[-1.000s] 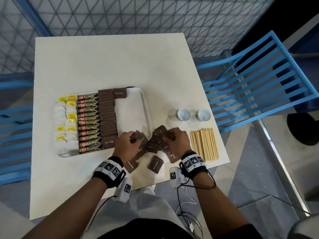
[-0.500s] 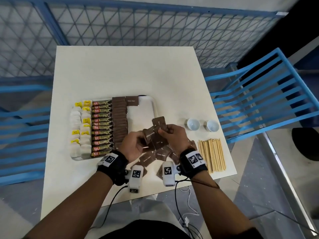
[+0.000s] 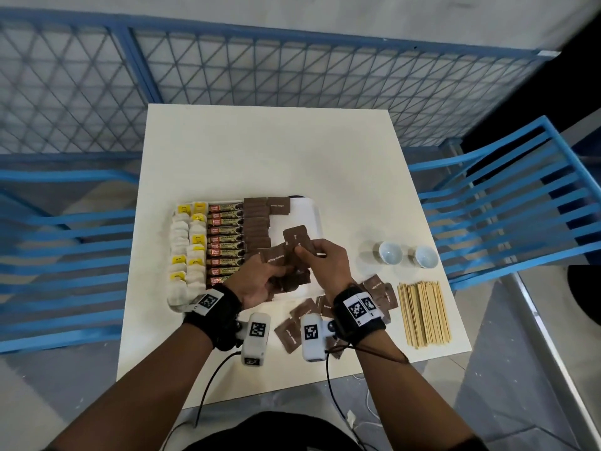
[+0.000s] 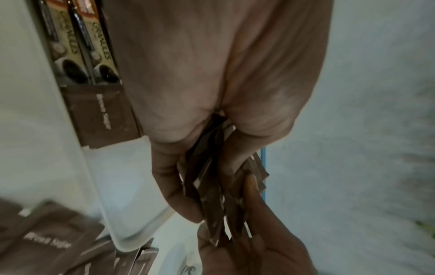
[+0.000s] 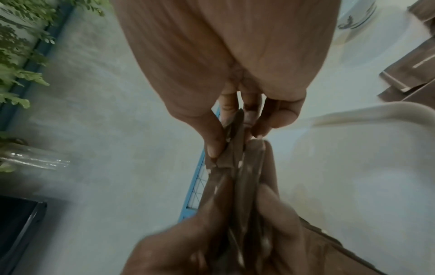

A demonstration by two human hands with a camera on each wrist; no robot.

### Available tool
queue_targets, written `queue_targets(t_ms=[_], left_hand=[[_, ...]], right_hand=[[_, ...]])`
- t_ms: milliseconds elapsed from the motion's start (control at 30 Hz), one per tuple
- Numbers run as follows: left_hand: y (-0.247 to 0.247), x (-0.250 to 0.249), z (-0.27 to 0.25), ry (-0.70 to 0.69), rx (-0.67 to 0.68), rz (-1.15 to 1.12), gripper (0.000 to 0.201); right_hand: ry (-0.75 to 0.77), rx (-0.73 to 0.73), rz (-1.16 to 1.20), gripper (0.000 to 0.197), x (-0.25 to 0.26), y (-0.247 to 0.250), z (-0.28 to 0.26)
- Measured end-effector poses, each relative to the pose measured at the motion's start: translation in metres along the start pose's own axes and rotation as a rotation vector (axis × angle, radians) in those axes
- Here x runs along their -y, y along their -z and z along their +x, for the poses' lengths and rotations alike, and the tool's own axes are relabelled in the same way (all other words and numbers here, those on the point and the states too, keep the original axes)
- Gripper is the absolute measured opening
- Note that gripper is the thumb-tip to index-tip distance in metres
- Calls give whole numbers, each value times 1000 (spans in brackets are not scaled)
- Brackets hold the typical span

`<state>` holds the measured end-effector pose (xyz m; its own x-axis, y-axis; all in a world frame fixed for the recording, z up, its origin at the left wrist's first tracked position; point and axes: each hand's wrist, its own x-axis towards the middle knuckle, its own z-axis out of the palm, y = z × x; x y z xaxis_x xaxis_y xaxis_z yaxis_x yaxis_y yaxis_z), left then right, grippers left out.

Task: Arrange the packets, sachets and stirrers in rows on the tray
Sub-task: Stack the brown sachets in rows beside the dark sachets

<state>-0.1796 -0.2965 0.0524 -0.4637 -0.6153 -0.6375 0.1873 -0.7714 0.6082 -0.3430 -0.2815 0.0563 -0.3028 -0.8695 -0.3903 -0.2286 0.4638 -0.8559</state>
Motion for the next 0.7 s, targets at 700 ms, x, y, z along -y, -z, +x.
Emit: queue_targets(t_ms=[700], left_hand=[[38, -27, -4, -124, -79, -44, 12]], right_hand=[[182, 150, -191, 30, 26, -25, 2]])
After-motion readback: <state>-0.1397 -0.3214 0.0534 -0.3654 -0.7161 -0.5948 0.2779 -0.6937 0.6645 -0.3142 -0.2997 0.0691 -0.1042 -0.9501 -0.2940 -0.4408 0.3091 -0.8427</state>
